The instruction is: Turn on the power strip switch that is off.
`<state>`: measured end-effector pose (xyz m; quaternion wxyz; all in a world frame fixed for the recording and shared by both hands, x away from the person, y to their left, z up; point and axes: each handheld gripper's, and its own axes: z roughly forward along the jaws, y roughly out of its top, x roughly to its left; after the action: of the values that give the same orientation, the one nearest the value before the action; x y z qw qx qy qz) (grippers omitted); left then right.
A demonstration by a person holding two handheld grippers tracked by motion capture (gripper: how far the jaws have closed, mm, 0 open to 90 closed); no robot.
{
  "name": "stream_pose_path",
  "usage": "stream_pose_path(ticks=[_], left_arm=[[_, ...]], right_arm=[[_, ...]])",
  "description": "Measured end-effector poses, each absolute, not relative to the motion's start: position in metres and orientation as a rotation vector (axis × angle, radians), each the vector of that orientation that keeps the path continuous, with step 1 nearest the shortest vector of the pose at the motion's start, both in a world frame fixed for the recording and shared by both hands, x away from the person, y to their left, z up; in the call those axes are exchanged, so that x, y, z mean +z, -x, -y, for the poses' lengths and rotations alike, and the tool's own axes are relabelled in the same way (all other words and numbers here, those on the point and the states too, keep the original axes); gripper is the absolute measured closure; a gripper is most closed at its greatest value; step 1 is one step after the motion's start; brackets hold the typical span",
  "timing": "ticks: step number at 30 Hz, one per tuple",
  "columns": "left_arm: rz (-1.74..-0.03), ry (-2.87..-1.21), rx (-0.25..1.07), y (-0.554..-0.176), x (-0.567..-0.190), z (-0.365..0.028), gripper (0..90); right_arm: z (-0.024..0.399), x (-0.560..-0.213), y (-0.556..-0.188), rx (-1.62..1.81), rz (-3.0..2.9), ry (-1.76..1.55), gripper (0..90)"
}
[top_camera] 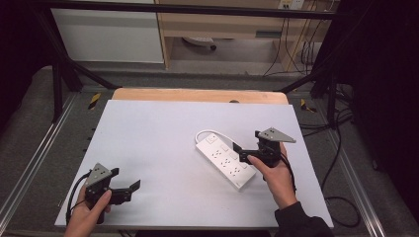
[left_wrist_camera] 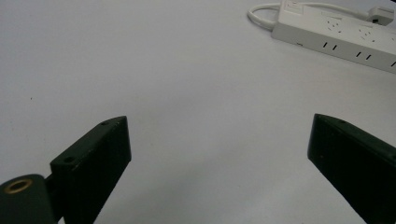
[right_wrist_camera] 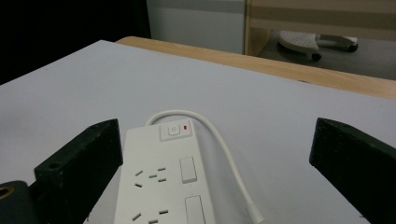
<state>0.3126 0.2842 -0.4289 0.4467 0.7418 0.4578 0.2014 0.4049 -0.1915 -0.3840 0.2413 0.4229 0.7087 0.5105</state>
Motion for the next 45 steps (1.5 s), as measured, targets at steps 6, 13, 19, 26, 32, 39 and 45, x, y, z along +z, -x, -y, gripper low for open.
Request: stream_pose_path(ticks=[6, 13, 19, 26, 32, 39, 45], left_arm=[[-1.136, -1.836, 0.501, -0.313, -0.429, -0.284, 6.2], [-1.137, -1.834, 0.500, -0.313, -0.429, -0.285, 6.2], [-1.137, -1.833, 0.498, -0.313, -0.429, -0.285, 6.1], [-1.141, -1.829, 0.496, -0.313, -0.429, -0.285, 6.2], [-1.142, -1.827, 0.496, -0.313, -0.429, -0.285, 6.2], [-1.143, -1.825, 0.496, -0.313, -0.429, -0.286, 6.1], [-1.141, -1.832, 0.495, -0.313, -0.430, -0.284, 6.1]], right_arm=[[0.201, -0.380, -0.400, 1.406, -1.894, -1.160, 3.0], [0.211, -0.378, -0.395, 1.404, -1.869, -1.171, 1.8], [0.222, -0.375, -0.389, 1.418, -1.862, -1.155, 1.5], [0.233, -0.371, -0.381, 1.424, -1.842, -1.148, 2.0], [0.244, -0.370, -0.375, 1.429, -1.825, -1.147, 3.2], [0.260, -0.371, -0.365, 1.410, -1.813, -1.146, 4.0], [0.272, -0.373, -0.358, 1.407, -1.799, -1.156, 4.0]])
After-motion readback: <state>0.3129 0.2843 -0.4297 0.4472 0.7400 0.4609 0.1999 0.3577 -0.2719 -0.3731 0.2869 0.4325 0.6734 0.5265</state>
